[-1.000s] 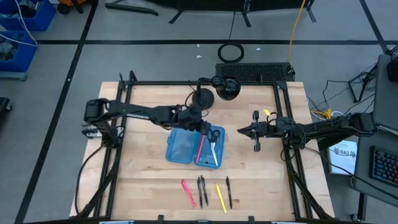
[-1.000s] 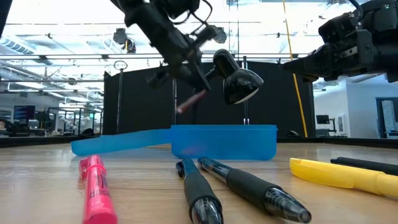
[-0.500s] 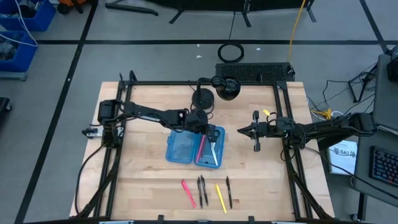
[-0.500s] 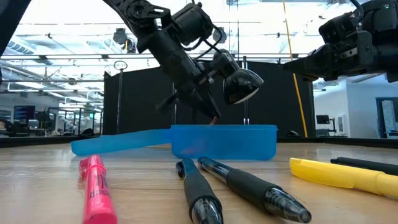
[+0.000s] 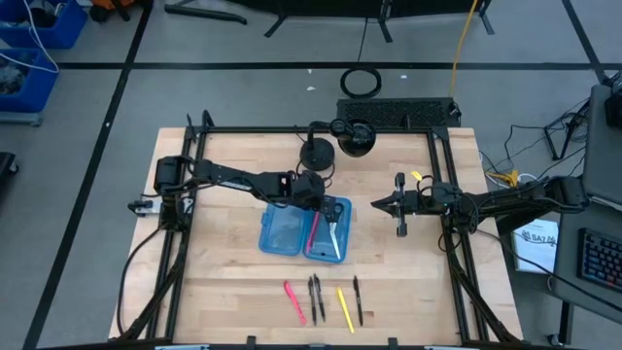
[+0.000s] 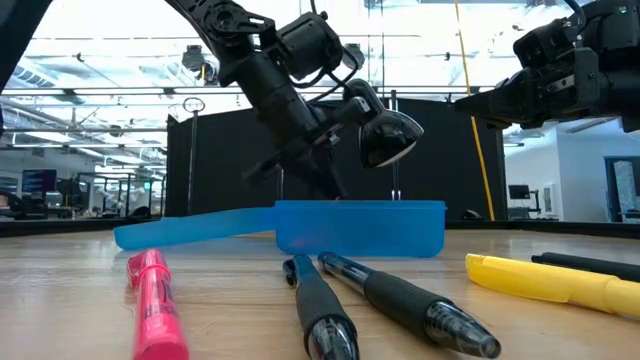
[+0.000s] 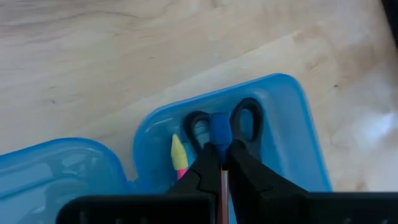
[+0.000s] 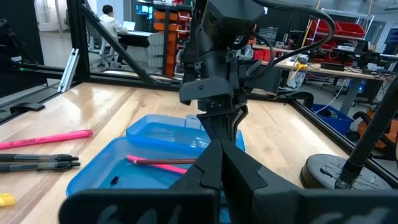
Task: Pick & place school supplies into a supply box
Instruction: Put the brown pencil into the blue supply box
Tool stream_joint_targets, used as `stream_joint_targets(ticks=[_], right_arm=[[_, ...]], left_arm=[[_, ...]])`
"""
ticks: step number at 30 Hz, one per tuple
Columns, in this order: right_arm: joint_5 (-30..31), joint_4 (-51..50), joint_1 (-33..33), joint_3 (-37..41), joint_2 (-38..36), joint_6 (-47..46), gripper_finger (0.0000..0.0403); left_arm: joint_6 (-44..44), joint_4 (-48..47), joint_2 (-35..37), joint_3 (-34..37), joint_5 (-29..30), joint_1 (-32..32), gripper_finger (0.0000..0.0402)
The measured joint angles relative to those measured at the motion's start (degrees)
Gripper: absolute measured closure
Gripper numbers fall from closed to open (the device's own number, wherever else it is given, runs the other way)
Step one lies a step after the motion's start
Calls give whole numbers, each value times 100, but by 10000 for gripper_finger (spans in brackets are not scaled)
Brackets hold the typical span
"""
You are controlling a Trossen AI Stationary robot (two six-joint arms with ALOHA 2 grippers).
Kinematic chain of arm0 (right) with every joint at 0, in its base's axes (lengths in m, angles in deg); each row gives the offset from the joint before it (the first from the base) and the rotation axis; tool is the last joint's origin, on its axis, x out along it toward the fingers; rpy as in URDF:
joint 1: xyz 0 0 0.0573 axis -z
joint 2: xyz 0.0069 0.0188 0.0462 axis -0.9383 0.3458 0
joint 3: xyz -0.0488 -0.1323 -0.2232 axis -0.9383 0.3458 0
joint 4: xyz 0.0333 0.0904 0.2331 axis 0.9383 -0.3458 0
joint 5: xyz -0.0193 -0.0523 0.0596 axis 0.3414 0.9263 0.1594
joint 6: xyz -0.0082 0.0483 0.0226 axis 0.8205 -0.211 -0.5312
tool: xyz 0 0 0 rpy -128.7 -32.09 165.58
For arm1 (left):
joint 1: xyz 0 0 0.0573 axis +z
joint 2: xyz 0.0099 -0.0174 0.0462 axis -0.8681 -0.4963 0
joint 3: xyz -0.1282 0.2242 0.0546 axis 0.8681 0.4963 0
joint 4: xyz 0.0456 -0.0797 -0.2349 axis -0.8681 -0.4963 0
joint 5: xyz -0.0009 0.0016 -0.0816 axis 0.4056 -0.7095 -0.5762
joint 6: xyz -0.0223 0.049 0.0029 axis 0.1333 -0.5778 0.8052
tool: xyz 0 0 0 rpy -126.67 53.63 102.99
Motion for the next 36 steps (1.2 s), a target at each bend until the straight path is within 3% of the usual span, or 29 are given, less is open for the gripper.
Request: stream_joint_targets(ticks=[12,36], right_arm=[[-1,1,0,2,0,0,403],[-2,129,0,2,0,20,403]], left_arm=[[65,-69,-14,0,312,-149,385],[25,88,-428,0,142,-121,383]])
